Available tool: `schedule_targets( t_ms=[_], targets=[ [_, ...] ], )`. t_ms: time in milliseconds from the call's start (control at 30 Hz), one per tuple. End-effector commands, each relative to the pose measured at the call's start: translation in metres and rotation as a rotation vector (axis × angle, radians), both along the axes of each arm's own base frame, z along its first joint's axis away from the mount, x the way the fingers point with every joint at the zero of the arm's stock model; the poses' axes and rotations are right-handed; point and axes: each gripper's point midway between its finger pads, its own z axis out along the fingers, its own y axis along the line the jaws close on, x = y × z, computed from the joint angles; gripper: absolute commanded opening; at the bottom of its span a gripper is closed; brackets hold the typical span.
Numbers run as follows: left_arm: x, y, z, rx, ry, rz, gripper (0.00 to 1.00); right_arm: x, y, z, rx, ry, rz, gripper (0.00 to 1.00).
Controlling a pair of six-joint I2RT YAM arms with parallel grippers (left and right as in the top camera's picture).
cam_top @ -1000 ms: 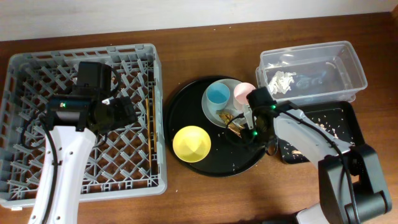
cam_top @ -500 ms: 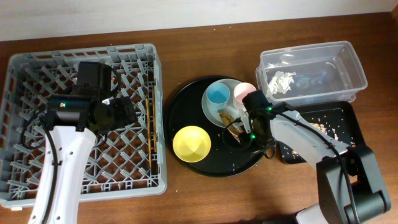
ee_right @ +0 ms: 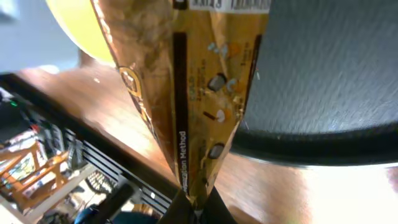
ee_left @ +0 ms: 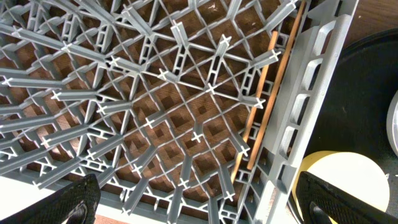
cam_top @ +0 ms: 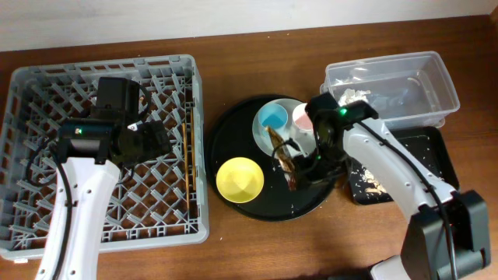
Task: Sort waste into correct bins and load items into the dishwasher rack
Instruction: 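Carry the gold wrapper with the right gripper into the clear bin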
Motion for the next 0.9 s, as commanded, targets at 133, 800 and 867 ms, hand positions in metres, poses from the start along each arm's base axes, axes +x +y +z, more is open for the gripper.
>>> schedule_targets(
  t_ms=[133,800,867],
  targets=[
    [-0.002,0.003,0.007,0.004,-0.023,0.014,0.99,0.113,-0.023,0.06,0.122,-0.355,-0.296,0.04],
    [-0.002,0.003,0.007,0.004,-0.023,0.014,0.99,0.192,-0.172,0.077,-0.092,-0.594,-0.81,0.43],
    [-0.002,0.003,0.007,0.004,-0.023,0.014,0.99,0.178,-0.132,0.085,-0.088,-0.582,-0.629,0.37]
  ],
)
